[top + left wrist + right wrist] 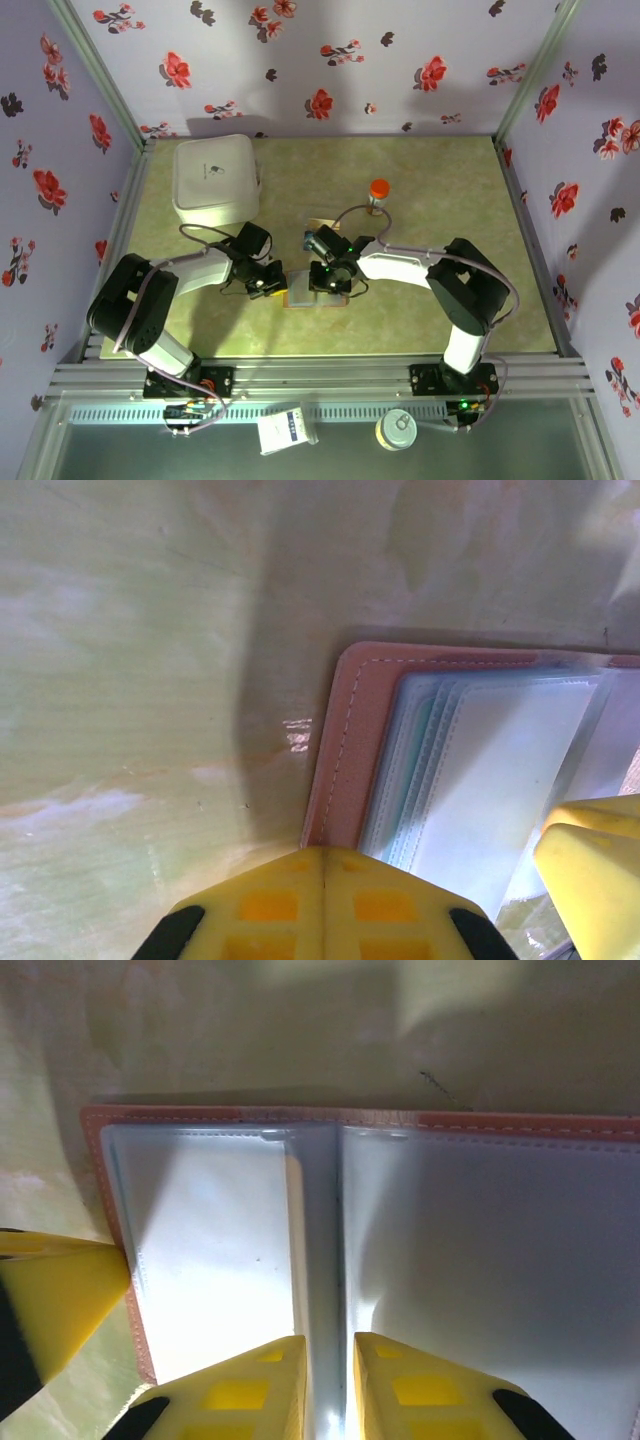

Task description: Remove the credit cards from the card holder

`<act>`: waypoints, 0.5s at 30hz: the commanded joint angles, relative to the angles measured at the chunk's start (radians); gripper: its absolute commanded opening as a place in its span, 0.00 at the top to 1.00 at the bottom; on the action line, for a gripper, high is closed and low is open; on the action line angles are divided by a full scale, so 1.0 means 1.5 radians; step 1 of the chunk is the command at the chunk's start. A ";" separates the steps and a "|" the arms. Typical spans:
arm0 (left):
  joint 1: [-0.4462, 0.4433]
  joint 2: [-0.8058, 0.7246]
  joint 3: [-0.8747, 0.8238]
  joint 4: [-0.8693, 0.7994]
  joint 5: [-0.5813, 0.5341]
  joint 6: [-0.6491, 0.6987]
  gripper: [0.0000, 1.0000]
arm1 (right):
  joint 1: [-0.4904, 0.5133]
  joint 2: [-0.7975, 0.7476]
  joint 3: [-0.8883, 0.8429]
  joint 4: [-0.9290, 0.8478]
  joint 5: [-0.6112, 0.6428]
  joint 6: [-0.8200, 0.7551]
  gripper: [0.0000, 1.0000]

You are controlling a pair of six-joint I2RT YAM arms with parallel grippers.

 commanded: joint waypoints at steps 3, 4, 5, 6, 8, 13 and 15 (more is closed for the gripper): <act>-0.004 0.012 0.009 -0.041 -0.019 0.020 1.00 | 0.002 -0.016 0.010 0.062 -0.039 0.014 0.81; -0.004 0.012 0.010 -0.041 -0.019 0.020 1.00 | 0.004 -0.010 0.010 0.071 -0.047 0.019 0.81; -0.004 0.013 0.010 -0.042 -0.018 0.020 1.00 | 0.004 -0.003 0.011 0.079 -0.054 0.023 0.81; -0.004 0.012 0.011 -0.041 -0.019 0.021 1.00 | 0.003 0.004 0.012 0.083 -0.058 0.026 0.81; -0.004 0.012 0.011 -0.043 -0.019 0.021 1.00 | 0.003 0.016 0.015 0.083 -0.060 0.029 0.81; -0.004 0.012 0.010 -0.044 -0.018 0.023 1.00 | 0.003 0.030 0.016 0.067 -0.046 0.021 0.81; -0.004 0.012 0.010 -0.046 -0.018 0.023 1.00 | 0.003 0.033 0.017 0.053 -0.038 0.016 0.81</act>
